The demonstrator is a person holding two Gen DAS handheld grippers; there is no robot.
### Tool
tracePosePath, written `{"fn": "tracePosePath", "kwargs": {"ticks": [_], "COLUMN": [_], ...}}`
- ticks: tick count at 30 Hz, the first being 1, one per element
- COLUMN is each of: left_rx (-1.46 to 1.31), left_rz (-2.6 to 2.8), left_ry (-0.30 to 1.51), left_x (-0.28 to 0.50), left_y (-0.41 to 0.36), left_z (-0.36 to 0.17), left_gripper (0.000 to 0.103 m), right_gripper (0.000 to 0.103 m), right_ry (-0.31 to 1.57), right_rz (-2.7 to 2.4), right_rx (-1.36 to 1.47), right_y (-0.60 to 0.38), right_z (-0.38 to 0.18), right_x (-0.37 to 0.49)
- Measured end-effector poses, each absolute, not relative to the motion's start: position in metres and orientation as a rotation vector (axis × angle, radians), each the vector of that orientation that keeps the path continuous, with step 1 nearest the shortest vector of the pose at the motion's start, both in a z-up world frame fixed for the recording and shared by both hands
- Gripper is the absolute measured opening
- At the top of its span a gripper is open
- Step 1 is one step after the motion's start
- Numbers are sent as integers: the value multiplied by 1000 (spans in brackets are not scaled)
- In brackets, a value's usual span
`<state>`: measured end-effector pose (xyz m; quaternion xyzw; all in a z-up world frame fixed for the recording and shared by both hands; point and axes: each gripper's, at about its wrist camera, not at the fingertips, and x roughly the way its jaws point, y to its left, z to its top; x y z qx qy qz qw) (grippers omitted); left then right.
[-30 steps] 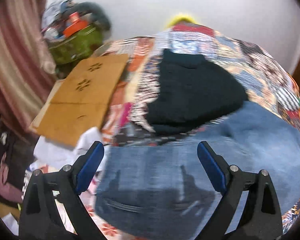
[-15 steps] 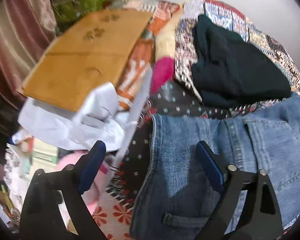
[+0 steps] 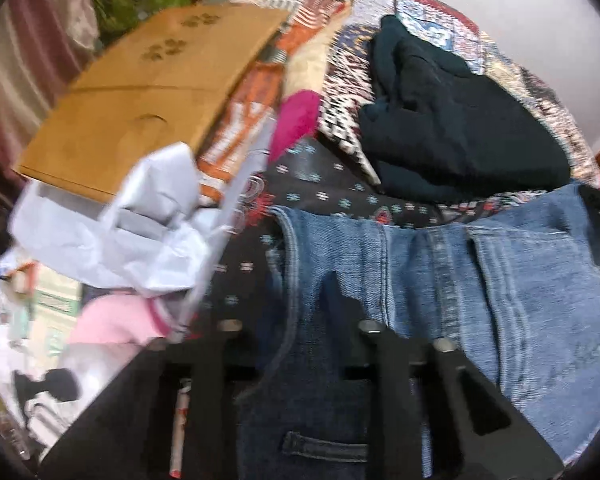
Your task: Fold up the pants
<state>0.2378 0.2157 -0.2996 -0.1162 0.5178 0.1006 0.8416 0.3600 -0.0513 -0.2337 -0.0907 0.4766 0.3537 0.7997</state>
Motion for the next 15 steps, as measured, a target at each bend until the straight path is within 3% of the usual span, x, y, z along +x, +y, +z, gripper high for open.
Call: {"fn": "tracePosePath", "kwargs": {"ticks": [1,7,12,14,15], "left_rx": [-219,-112,-76,-125,-148], "left_rz": [246,372,347,300,284], "left_ry": [1082,1052,1097,1074,1053], "left_x": [234,226,229,219,212], "left_y": [213,211,206,209,211], "left_z": [-297,-296,-294,-276,-266], "left_gripper": [7,8,10,16,30], "right_gripper": [5,3,4,6,11], "right_ry": [984,823,891,918,921], "right_rz": [758,724,673,680,679], "right_rx": [-226,-302,-343,-315,-298], "right_y": [-51,-52,-43,-48,-53], "right_z": [-230,-208,-223,-215,-209], "right_x": [352,333,345,344,342]}}
